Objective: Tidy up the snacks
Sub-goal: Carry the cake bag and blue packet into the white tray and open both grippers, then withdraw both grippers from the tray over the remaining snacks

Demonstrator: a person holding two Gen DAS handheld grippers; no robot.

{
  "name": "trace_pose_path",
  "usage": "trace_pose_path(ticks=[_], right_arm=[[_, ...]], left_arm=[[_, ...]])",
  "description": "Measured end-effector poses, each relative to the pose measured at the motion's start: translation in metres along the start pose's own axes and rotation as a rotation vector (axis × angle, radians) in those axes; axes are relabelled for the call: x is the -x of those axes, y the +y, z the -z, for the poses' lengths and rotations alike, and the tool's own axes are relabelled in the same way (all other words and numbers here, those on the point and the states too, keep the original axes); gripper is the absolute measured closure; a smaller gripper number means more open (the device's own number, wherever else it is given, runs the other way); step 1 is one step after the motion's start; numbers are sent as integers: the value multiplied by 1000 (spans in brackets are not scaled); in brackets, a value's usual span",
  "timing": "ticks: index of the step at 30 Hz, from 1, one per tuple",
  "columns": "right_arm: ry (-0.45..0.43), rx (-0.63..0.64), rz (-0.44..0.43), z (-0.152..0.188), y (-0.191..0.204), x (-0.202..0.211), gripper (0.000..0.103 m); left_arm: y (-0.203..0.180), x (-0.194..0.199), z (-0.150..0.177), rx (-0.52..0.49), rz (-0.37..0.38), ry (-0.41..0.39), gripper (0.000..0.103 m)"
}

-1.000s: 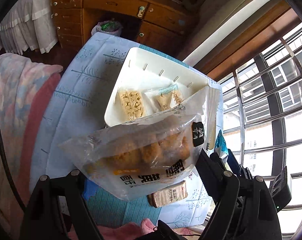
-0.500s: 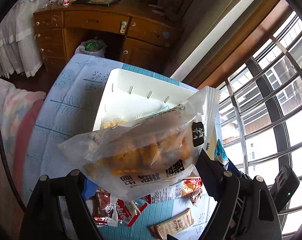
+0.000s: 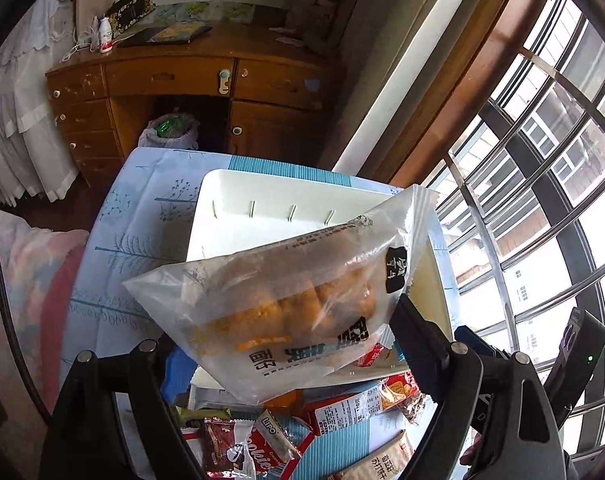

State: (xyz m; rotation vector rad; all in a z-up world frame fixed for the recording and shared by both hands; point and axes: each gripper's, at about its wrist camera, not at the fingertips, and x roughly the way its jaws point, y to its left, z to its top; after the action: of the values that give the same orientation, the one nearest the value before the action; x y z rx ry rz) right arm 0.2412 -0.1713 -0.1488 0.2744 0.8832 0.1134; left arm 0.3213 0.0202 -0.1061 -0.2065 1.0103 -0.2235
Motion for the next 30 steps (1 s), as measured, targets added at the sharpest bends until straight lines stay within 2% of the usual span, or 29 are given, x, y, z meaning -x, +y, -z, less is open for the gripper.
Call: trace_pose_path(ticks=[2, 4, 5, 6, 11, 17, 30], right_arm=[[4, -11, 7, 1, -1, 1, 36], [1, -14, 9, 2, -1, 5, 36], [-2, -17, 7, 3, -1, 7, 35], [-4, -19, 5, 3, -1, 10, 35], [-37, -26, 4, 9, -2, 31, 30], [-69, -38, 11, 19, -5, 60, 30], [-105, -72, -5, 67, -16, 125, 30]], left_arm=[[-1, 2, 2, -2, -1, 0, 15], [-3, 8, 3, -12, -9, -34, 12], [-5, 12, 3, -25, -14, -49, 5], [-7, 16, 3, -40, -12, -62, 3], [-16, 41, 7, -70, -2, -127, 3], [-24, 67, 24, -84, 9, -145, 3], [-16, 143, 101, -38, -12, -222, 3]])
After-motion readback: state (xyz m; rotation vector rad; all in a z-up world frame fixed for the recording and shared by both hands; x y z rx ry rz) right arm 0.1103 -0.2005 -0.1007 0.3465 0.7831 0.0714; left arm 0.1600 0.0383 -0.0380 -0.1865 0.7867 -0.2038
